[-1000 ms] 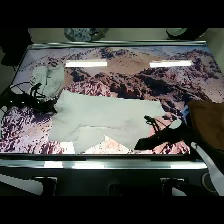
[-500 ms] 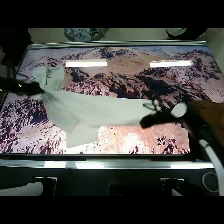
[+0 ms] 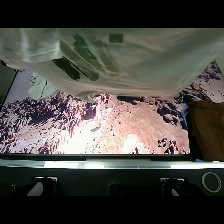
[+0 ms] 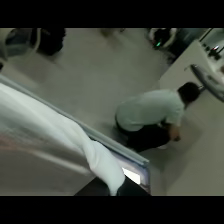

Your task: Fold the shirts.

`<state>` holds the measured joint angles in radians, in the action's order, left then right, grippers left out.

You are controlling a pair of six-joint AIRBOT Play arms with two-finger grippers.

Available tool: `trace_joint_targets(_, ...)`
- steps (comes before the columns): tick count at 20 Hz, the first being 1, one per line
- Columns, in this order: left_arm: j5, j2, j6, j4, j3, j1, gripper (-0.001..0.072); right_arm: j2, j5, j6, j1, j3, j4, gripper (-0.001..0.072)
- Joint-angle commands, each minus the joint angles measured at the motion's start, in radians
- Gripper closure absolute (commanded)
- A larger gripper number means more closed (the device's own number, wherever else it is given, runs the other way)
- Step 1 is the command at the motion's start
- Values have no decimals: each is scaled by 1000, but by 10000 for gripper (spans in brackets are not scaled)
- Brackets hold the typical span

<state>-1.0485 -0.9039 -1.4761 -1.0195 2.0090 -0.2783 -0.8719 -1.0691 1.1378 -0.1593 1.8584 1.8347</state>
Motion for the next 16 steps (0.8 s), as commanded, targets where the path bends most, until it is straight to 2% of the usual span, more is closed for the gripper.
trace_joint_targets(1, 19, 131, -69, -53, 40, -1, 677, 56, -111, 11, 0, 108, 61, 671)
trace_joint_targets(5, -6, 156, -80, -74, 40, -1, 677, 84, -188, 12, 0, 109, 61, 671)
trace_joint_targets(9, -172, 97, -79, -161, 40, -1, 678, 24, -367, 48, 0, 109, 61, 671)
trace_joint_targets(12, -293, -23, -67, -186, -13, 0, 677, -159, -518, 6, 0, 99, 45, 671)
trace_joint_targets(16, -327, -263, -4, -203, -274, 2, 676, -560, -470, -62, 1, 70, -192, 672)
